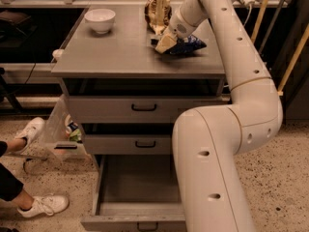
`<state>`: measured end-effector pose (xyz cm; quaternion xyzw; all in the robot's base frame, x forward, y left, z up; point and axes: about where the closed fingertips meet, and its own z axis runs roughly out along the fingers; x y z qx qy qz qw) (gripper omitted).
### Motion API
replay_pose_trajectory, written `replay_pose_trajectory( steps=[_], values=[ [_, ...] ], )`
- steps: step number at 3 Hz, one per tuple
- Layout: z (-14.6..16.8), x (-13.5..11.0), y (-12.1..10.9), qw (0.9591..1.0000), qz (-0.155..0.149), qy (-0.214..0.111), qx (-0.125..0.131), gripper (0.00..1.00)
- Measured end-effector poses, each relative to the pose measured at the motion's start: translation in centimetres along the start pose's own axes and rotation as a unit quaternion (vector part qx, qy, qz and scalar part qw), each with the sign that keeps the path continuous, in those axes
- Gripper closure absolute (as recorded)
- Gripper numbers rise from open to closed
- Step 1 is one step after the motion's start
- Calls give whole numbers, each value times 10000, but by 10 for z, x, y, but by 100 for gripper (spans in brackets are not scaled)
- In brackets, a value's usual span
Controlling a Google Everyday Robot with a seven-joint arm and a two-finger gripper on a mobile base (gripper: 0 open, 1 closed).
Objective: Place blue chip bag into bottom drawer
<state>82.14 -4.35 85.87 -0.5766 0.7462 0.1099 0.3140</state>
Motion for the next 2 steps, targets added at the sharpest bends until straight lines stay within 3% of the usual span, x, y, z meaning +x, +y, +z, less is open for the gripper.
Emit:
replay_pose_trajectory(
  steps=[1,2],
  values=[
    [0,0,0,10000,0,0,0,87],
    [-8,-2,18,9986,-264,-284,-357,100]
  ],
)
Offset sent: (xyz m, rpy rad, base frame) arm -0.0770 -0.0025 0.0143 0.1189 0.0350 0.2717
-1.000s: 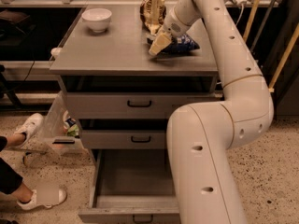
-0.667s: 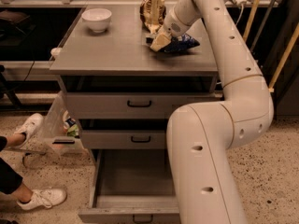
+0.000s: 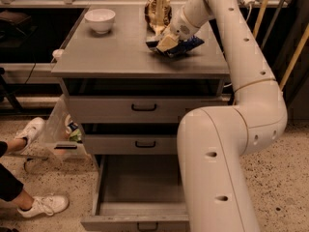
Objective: Place blue chip bag into bottom drawer
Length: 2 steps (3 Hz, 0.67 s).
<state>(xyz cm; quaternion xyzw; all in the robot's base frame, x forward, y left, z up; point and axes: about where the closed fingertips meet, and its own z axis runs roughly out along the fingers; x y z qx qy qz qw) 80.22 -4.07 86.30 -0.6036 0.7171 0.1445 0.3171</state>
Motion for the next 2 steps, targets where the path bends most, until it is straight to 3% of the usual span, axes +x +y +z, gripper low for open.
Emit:
replay_pose_trajectory(
  steps=[1,2],
  values=[
    [-48,17,36,9975,-486,-201,-475,100],
    [-123,27,67,9934,-1071,-176,-372,100]
  ],
)
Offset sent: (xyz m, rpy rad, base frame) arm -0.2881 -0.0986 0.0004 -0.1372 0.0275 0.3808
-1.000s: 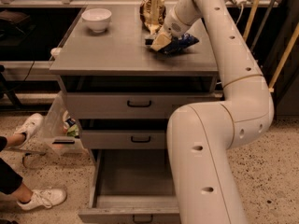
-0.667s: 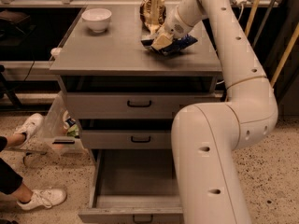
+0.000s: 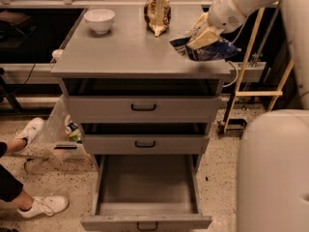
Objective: Place blue chip bag into bottom drawer
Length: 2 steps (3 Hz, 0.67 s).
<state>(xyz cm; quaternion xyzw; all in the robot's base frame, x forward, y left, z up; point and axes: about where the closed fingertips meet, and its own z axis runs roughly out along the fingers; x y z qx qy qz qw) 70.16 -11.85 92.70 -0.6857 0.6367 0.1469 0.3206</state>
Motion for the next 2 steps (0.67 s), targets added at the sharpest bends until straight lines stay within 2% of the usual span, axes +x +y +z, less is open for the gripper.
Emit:
replay_pose_trajectory(
  steps=[1,2],
  values=[
    [-19,-16,9,9997,-171,-25,168,100],
    [-19,-16,9,9997,-171,-25,169,100]
  ],
)
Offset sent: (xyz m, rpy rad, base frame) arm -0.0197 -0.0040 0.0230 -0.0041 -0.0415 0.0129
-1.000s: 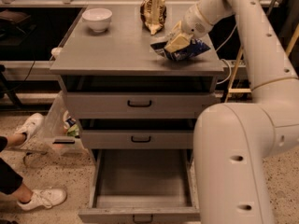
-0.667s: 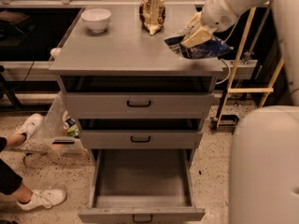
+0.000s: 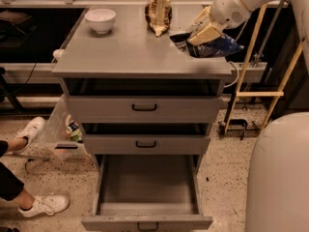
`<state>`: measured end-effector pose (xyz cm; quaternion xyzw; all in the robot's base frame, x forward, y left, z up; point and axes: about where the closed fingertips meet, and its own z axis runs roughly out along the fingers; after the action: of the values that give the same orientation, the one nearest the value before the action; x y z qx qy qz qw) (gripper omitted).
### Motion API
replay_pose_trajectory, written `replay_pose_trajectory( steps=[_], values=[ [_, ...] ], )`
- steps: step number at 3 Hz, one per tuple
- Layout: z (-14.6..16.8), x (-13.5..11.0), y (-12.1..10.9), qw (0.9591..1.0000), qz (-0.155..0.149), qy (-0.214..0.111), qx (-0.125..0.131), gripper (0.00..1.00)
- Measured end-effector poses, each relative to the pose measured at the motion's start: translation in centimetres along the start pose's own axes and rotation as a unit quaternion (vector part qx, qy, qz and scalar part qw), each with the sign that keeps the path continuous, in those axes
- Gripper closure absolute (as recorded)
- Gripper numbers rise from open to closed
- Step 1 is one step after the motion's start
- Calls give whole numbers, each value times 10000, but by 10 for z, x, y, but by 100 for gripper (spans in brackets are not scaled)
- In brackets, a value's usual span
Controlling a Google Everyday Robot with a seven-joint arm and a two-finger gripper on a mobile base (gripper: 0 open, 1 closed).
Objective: Place blue chip bag into bottom drawer
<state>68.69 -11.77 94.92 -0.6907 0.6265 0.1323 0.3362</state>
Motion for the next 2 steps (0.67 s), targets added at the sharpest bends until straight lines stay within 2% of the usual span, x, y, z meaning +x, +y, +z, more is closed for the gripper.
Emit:
replay_pose_trajectory(
  steps=[1,2],
  values=[
    [-14,-22,13,9999,-69,-136,50,100],
    [-43,-38,45,9997,-118,-21,194,100]
  ],
)
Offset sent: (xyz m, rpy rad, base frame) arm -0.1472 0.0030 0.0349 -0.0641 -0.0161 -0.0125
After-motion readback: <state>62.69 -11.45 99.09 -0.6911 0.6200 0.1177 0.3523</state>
